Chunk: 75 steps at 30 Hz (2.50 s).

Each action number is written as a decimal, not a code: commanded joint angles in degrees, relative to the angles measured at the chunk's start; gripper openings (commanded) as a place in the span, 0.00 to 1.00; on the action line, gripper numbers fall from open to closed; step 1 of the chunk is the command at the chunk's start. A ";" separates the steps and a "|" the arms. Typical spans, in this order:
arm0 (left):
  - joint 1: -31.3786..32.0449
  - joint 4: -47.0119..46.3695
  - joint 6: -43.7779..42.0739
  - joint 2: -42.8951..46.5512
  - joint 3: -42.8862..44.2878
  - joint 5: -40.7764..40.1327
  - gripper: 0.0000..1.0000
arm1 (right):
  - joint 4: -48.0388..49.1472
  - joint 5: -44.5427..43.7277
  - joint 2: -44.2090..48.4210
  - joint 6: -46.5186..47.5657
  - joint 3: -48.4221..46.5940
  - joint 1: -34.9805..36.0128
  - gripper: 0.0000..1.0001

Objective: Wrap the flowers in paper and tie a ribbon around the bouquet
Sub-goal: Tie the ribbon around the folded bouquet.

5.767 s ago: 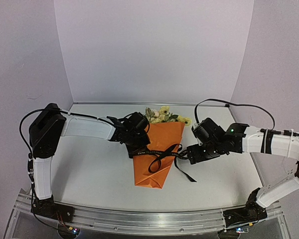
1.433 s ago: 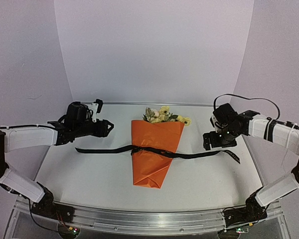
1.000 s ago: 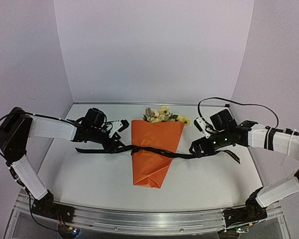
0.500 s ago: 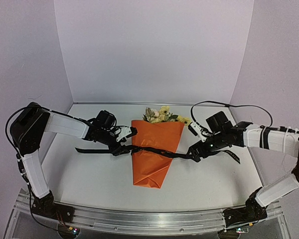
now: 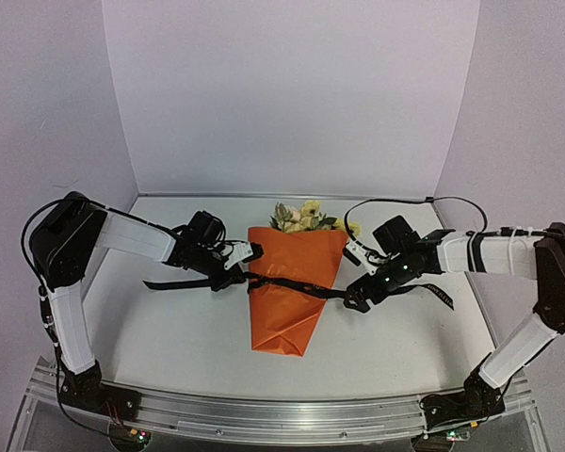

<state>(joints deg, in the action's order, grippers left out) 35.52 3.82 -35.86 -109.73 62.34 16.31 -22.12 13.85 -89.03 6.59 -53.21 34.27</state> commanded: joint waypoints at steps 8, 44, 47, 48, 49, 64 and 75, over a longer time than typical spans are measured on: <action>0.34 -6.69 7.62 8.30 -4.31 -3.40 0.00 | 1.88 -1.46 -7.57 2.78 -6.35 1.35 0.98; -0.62 -4.27 8.72 16.28 -4.40 -4.11 0.00 | -0.23 -9.19 -20.28 0.03 -17.01 4.84 0.46; -1.14 -4.31 8.93 16.51 -4.71 -3.97 0.00 | -1.40 -9.20 -20.34 -0.55 -17.60 4.84 0.29; -1.24 -4.36 9.03 16.51 -5.01 -3.92 0.00 | -1.80 -9.40 -20.32 -0.77 -17.73 4.84 0.22; -1.38 -4.41 9.16 16.41 -5.28 -3.98 0.00 | -2.28 -9.97 -20.28 -1.08 -17.80 4.84 0.16; -1.86 -9.85 17.13 17.60 -10.62 -8.02 0.00 | -6.40 -14.91 -18.27 -4.78 -16.92 4.84 0.12; -1.90 -9.11 17.22 16.69 -8.80 -6.12 0.00 | -0.60 -11.32 -14.61 4.62 -10.70 6.12 0.66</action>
<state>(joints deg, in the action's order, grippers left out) 33.93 -3.55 -19.42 -94.54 51.24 9.21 -24.84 1.28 -105.86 6.16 -64.68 38.92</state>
